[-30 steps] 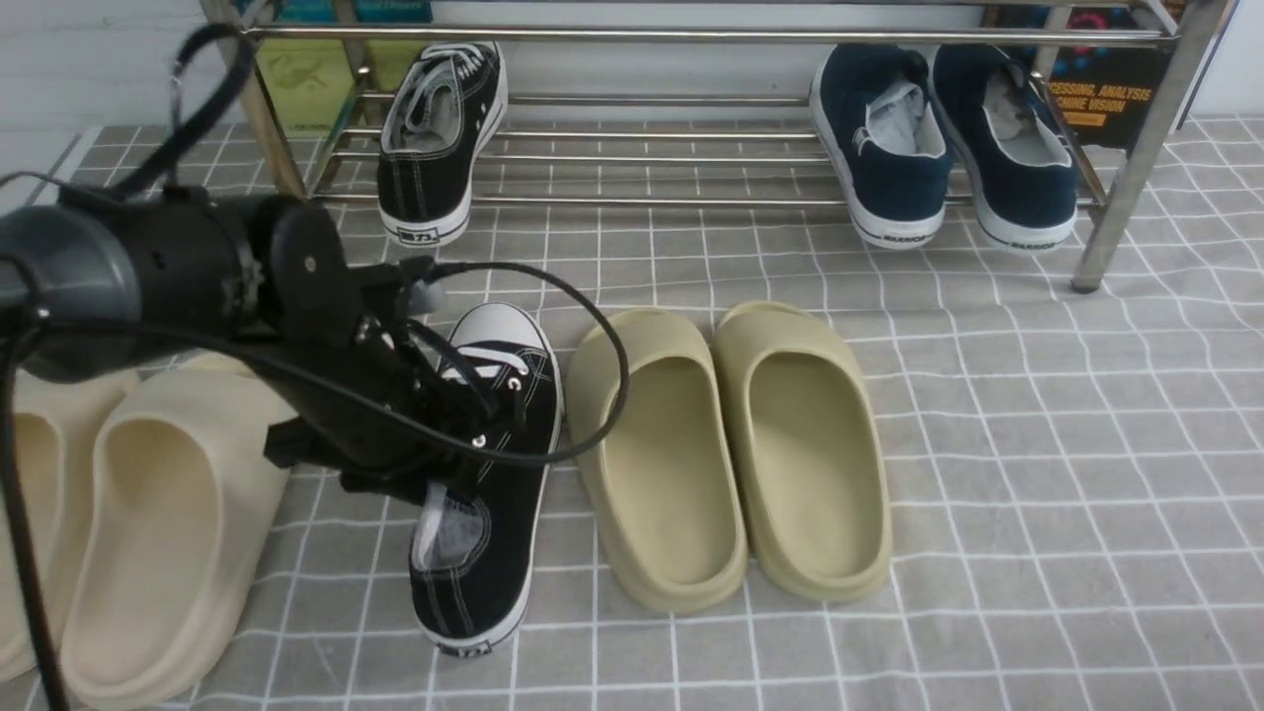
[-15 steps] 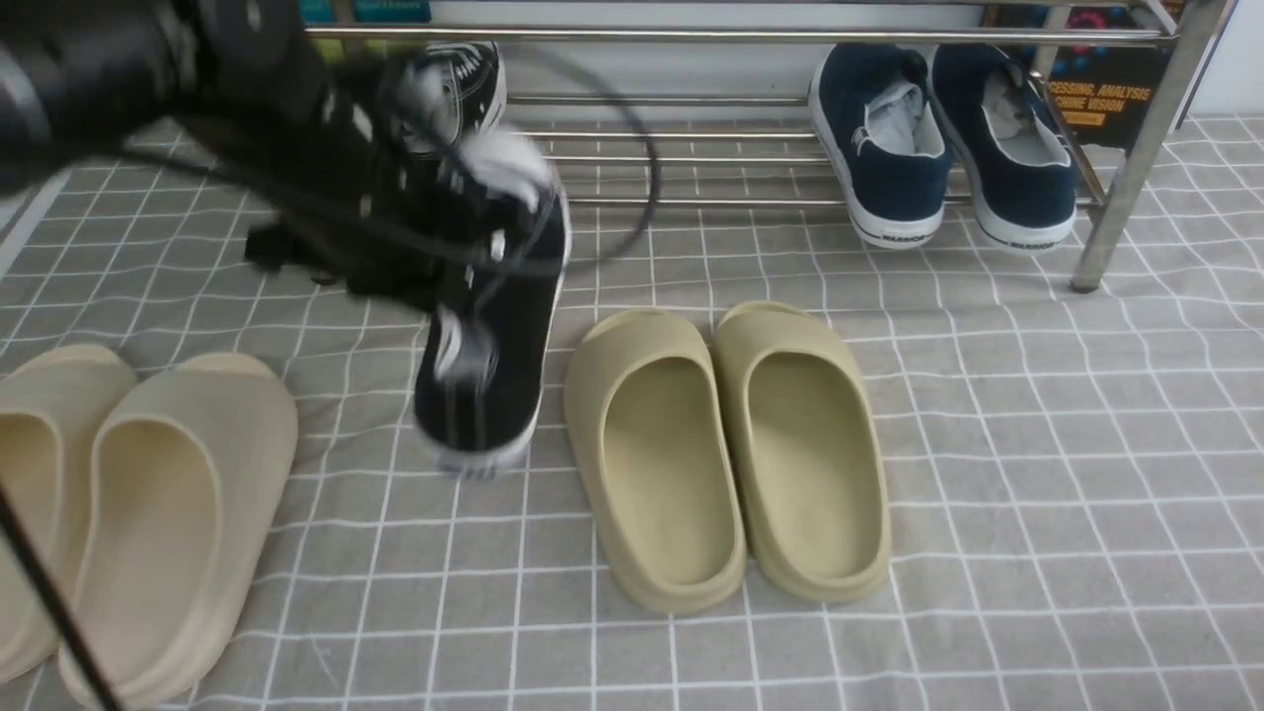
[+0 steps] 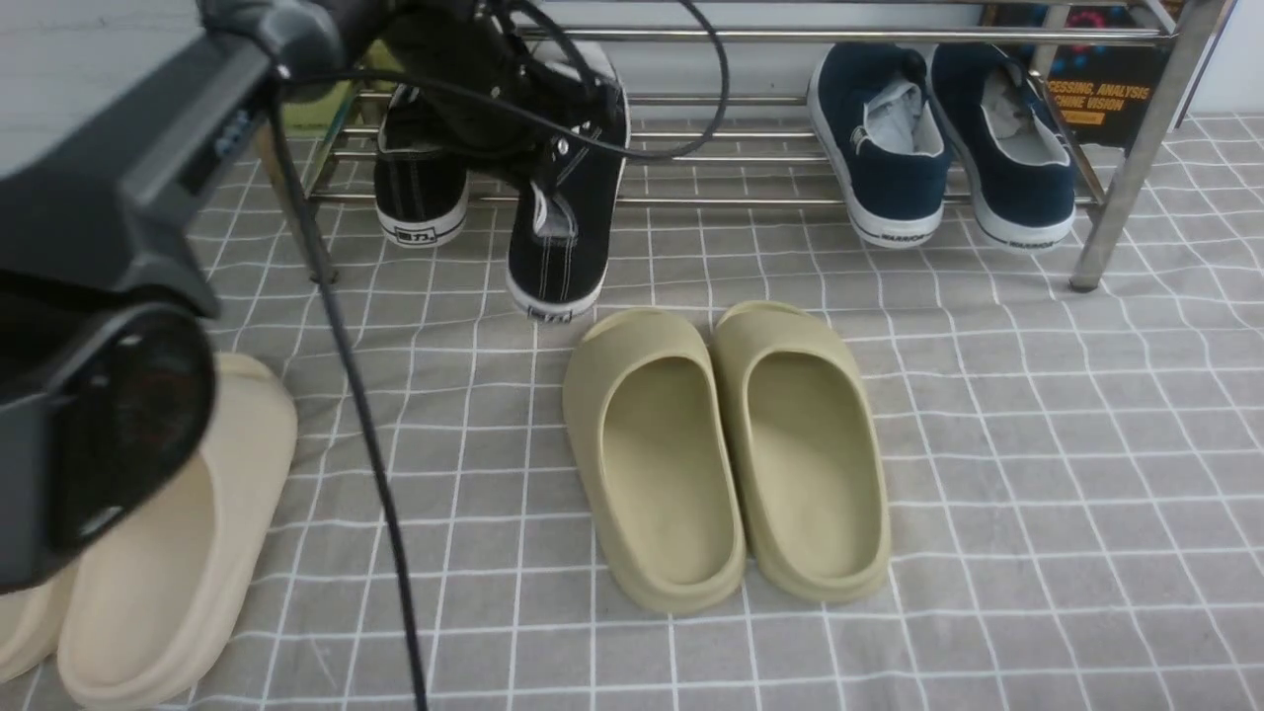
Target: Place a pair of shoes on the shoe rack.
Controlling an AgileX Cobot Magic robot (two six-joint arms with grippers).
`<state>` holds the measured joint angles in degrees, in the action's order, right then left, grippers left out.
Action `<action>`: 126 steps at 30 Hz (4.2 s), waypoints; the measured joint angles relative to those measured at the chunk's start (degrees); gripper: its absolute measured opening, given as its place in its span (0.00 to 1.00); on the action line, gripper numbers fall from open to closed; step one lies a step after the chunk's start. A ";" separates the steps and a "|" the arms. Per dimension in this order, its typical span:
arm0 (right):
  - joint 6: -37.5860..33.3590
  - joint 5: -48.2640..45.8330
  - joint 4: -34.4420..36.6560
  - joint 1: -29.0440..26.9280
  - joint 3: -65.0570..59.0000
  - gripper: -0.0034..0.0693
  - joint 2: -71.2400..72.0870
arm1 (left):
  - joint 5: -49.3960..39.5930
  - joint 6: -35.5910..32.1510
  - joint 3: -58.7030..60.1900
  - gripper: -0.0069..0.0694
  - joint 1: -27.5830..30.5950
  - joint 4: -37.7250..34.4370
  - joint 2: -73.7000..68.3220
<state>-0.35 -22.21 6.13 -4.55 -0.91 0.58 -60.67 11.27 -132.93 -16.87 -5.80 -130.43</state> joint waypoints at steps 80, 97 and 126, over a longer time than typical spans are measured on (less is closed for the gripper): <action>0.00 0.00 0.00 0.00 0.00 0.38 0.00 | 39.95 -3.65 120.80 0.07 0.35 -7.83 95.21; 0.00 0.00 0.00 0.00 0.00 0.38 0.00 | 43.71 -1.84 134.23 0.07 8.33 5.80 131.00; 0.00 0.00 0.00 0.00 0.00 0.38 0.00 | 37.85 -3.44 134.65 0.07 9.08 5.80 131.00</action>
<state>-0.35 -22.21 6.13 -4.55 -0.91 0.58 -22.82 7.83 1.72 -7.78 0.00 0.57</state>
